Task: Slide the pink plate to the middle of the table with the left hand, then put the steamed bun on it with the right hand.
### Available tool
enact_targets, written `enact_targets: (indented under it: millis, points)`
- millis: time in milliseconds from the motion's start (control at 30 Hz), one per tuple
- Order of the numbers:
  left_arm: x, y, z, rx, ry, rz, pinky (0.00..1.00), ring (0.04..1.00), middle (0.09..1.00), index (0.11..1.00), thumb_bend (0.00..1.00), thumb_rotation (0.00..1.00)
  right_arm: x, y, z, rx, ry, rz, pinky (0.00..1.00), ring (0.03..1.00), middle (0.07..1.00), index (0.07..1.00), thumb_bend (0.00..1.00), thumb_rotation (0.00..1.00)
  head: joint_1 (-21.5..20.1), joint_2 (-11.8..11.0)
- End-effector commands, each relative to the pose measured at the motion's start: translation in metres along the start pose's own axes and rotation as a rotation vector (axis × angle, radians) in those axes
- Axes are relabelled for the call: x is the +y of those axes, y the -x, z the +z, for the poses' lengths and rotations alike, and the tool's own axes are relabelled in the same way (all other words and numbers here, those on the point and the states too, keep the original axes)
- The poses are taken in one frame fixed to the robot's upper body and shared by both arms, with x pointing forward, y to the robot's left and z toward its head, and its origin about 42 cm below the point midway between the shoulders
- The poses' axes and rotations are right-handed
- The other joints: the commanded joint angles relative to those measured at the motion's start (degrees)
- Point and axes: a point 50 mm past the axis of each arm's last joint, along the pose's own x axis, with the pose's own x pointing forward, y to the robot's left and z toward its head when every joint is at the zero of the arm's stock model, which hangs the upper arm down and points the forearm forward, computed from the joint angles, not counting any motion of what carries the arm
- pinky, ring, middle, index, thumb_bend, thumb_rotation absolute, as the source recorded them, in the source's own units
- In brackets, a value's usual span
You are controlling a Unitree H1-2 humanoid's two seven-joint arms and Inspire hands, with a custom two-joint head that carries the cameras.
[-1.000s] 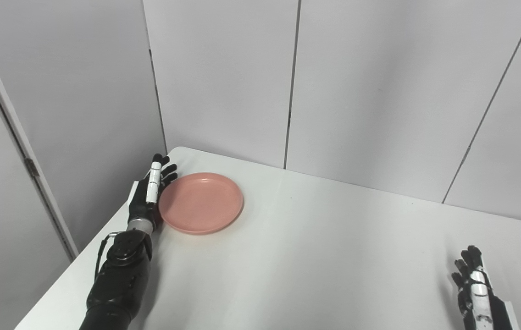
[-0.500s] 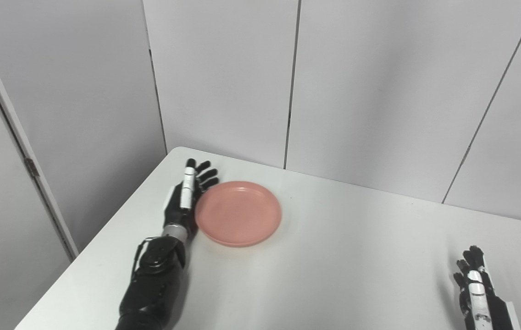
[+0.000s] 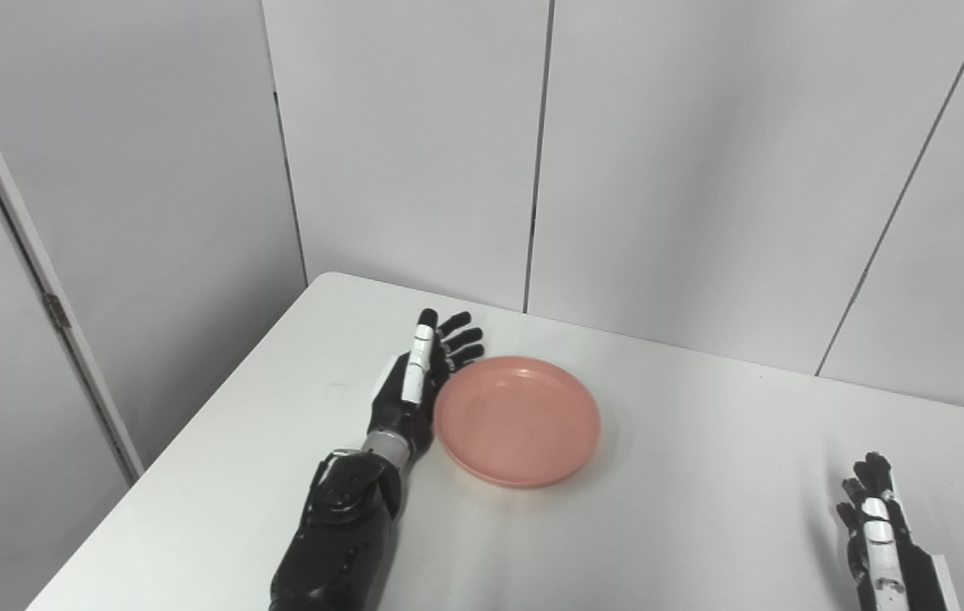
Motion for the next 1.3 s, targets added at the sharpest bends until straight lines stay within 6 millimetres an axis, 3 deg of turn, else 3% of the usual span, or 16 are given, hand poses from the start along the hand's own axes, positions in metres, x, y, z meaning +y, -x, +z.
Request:
enact_targets:
  millis: [0, 167, 567, 733, 867, 1033, 1267]
  points:
    - [-0.017, -0.002, 0.005, -0.009, 0.019, -0.057, 0.84, 0.819, 0.817, 0.818, 0.78, 1.00, 0.002, 0.000, -0.001, -0.035, -0.002, 0.005, 1.00, 1.000, 1.000, 1.000, 0.35, 0.92, -0.66, 0.33]
    - [-0.047, 0.010, -0.008, 0.019, 0.064, -0.119, 0.84, 0.824, 0.819, 0.813, 0.79, 1.00, 0.002, 0.000, -0.003, -0.032, 0.000, 0.014, 1.00, 1.000, 1.000, 1.000, 0.38, 0.90, -2.95, 1.33]
    - [-0.086, 0.046, -0.024, 0.065, 0.133, -0.225, 0.88, 0.865, 0.863, 0.850, 0.75, 1.00, 0.014, -0.002, -0.009, -0.047, 0.023, 0.020, 1.00, 0.981, 0.982, 1.000, 0.52, 0.88, -12.59, 4.67]
    - [-0.092, 0.060, -0.030, 0.083, 0.125, -0.260, 0.91, 0.903, 0.892, 0.873, 0.72, 1.00, 0.024, -0.001, -0.006, -0.048, 0.035, 0.026, 1.00, 0.979, 0.981, 1.000, 0.55, 0.84, -18.80, 6.73]
    - [-0.091, 0.068, -0.035, 0.085, 0.113, -0.275, 0.93, 0.921, 0.906, 0.892, 0.71, 1.00, 0.034, -0.002, -0.004, -0.051, 0.085, 0.033, 1.00, 0.978, 0.974, 0.997, 0.49, 0.86, -23.24, 8.06]
    - [-0.090, 0.074, -0.037, 0.096, 0.088, -0.305, 0.99, 0.962, 0.948, 0.935, 0.72, 1.00, 0.046, -0.006, -0.003, -0.054, 0.119, 0.037, 0.99, 0.976, 0.972, 0.991, 0.55, 0.88, -27.65, 9.98]
    - [-0.092, 0.078, -0.042, 0.088, 0.063, -0.303, 1.00, 0.973, 0.968, 0.954, 0.70, 1.00, 0.060, -0.010, 0.002, -0.070, 0.145, 0.050, 0.98, 0.966, 0.973, 0.993, 0.58, 0.91, -30.69, 11.30]
